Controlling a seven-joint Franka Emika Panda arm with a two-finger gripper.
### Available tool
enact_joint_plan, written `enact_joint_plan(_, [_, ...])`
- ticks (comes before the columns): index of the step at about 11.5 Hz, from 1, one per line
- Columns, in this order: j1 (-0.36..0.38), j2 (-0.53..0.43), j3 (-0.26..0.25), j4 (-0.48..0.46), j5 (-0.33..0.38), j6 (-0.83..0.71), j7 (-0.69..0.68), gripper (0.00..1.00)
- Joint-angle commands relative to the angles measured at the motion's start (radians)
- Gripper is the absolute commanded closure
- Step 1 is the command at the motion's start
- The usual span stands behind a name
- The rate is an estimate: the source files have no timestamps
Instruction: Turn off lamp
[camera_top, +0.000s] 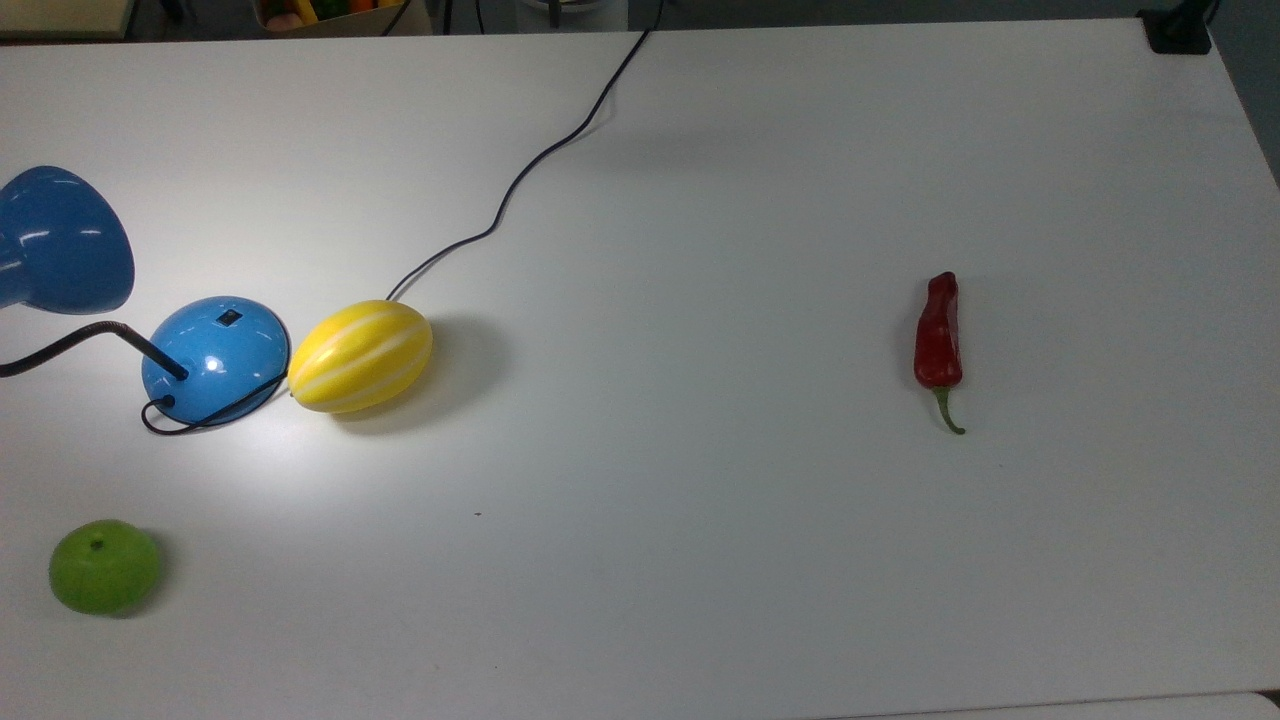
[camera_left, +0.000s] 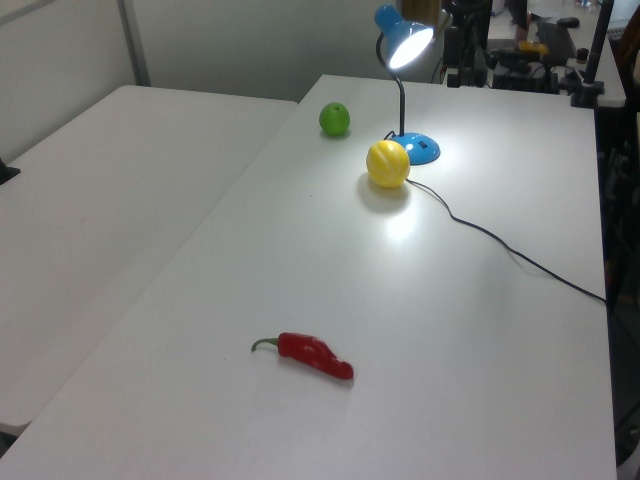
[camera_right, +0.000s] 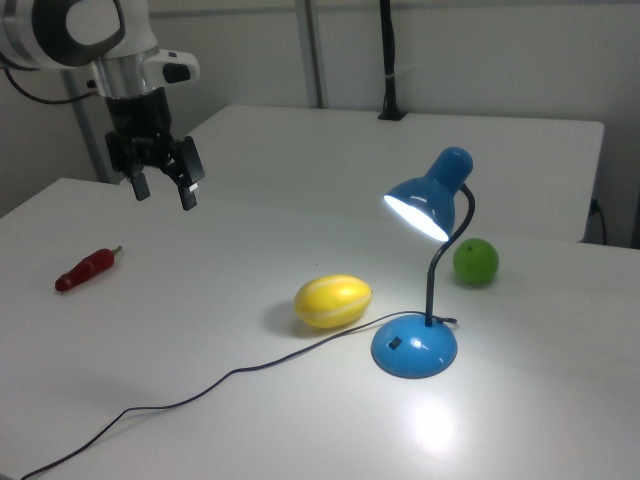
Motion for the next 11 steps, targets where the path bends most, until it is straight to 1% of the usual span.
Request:
enact_joint_plan(1, [-0.005, -0.003, 0.003, 0.015, 0.006, -0.035, -0.019, 0.05])
enact_joint_plan(2, [-0.005, -0.003, 0.003, 0.014, 0.006, -0.036, -0.022, 0.15])
enact_joint_plan(3, [-0.005, -0.003, 0.003, 0.014, 0.006, -0.035, -0.025, 0.42])
enact_joint_plan(4, [-0.007, -0.003, 0.003, 0.014, 0.006, -0.036, -0.025, 0.67])
enact_joint_plan(5, [-0.007, -0.003, 0.003, 0.014, 0.006, -0.035, -0.025, 1.00])
enact_joint_plan(11, [-0.010, -0.001, -0.002, 0.014, 0.005, -0.026, -0.025, 1.00])
